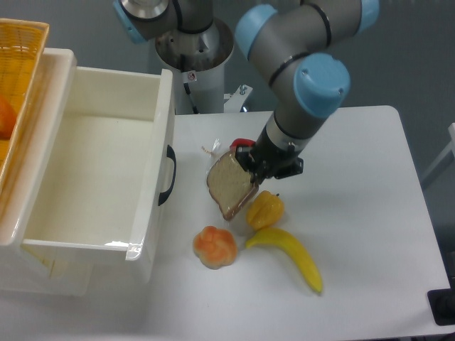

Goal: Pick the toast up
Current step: 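Lift the grasped toast up off the table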

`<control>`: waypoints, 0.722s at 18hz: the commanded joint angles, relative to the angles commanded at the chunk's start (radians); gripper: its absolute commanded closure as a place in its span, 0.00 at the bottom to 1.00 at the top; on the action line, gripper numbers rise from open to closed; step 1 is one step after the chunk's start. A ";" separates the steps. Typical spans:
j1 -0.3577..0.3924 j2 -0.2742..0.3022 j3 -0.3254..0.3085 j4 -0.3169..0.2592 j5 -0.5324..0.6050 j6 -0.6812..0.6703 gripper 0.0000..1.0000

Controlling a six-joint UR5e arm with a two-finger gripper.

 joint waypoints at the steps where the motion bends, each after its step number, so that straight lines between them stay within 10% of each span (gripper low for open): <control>1: 0.000 0.006 0.000 -0.009 0.023 0.018 1.00; 13: 0.012 0.026 -0.008 -0.069 0.123 0.135 1.00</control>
